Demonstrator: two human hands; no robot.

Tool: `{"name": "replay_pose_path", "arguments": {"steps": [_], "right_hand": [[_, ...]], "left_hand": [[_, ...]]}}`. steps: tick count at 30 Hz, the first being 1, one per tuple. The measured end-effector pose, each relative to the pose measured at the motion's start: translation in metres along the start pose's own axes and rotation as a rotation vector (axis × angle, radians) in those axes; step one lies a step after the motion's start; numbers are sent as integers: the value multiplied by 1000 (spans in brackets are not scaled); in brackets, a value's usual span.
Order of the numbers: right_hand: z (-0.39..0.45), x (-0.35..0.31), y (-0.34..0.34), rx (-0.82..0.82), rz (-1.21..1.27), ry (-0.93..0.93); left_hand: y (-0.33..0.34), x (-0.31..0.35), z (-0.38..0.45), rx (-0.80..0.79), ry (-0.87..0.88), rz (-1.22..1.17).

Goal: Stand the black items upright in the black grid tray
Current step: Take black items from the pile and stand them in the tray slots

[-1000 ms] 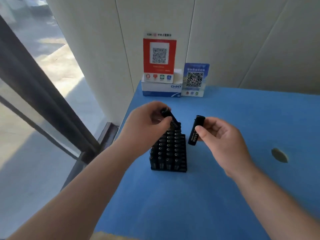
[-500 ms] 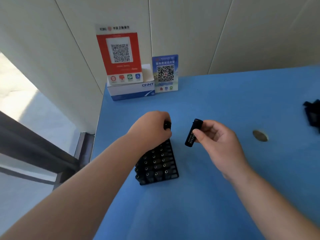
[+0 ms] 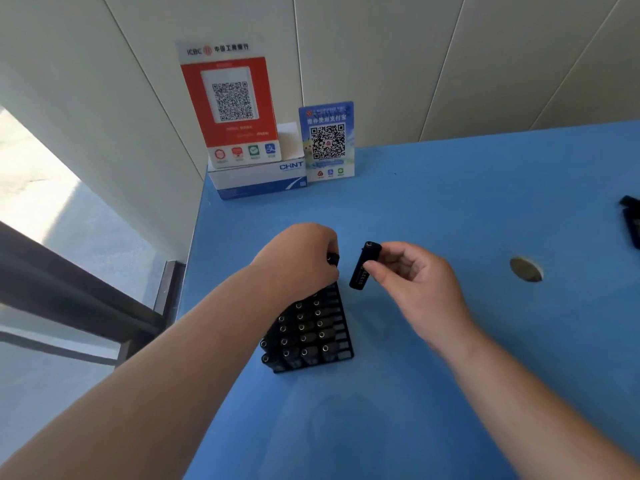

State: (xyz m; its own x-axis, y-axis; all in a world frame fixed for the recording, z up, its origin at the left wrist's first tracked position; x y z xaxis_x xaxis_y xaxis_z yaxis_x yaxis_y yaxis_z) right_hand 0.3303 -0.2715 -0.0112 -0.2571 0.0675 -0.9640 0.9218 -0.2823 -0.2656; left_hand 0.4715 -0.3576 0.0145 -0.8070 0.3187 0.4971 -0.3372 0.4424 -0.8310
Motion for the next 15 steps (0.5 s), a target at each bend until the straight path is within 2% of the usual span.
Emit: {"name": "replay_pose_path", "arguments": {"steps": [6,15], "right_hand": [[7,5,4,-15,-42,-16],[19,7,31,-74,-178,-65]], "left_hand": [[-1,-8,2,20,-34,-7],[-14,-17,-16,80,-27,-190]]}}
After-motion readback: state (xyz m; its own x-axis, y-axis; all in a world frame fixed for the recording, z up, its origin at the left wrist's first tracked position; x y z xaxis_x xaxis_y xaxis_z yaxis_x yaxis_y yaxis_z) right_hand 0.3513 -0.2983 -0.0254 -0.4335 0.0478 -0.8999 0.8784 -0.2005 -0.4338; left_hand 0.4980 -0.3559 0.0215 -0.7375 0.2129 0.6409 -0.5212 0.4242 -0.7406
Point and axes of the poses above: each hand's wrist, its own z-axis towards the middle knuckle, its own y-axis out of the palm, x = y × z, the point moved 8 cm from there along z, towards the middle knuckle, and after that the axes turned 11 degrees about -z, right-handed, at the moved point
